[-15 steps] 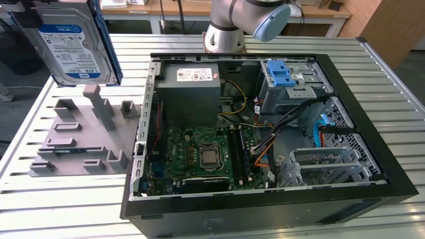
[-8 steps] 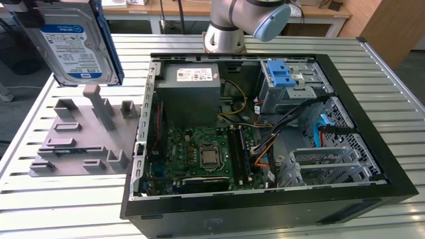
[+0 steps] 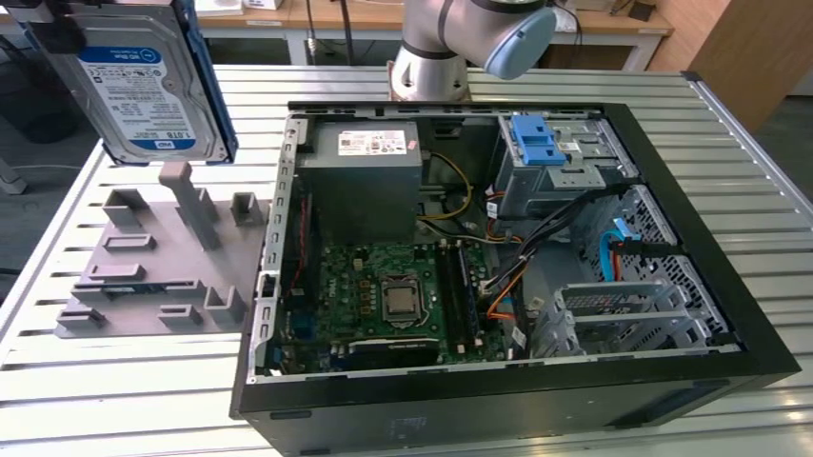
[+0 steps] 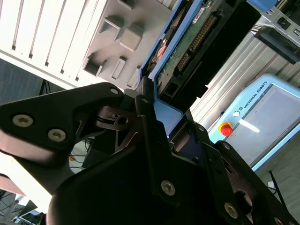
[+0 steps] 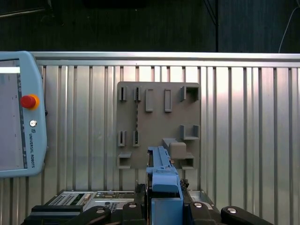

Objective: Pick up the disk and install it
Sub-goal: 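Pick up the disk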

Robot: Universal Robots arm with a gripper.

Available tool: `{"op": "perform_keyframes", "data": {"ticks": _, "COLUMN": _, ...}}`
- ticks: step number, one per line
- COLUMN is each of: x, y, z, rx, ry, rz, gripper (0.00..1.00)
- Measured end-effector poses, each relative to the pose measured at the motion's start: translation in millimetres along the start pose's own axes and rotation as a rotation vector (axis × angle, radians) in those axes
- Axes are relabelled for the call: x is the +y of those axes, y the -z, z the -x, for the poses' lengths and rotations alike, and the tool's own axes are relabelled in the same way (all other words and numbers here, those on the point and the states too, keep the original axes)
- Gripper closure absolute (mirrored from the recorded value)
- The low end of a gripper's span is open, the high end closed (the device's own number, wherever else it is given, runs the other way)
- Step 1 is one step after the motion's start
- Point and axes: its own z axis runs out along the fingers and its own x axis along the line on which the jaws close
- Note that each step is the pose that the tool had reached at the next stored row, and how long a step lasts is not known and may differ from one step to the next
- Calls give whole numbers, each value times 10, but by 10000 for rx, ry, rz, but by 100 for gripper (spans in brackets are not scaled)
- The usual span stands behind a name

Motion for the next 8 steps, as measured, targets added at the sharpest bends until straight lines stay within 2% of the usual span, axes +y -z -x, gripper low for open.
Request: {"op": "perform_keyframes", "data": {"ticks": 8, "x": -26, "y": 0, "z": 0, "rx": 0, "ry": 0, "rz": 0, "gripper": 64}}
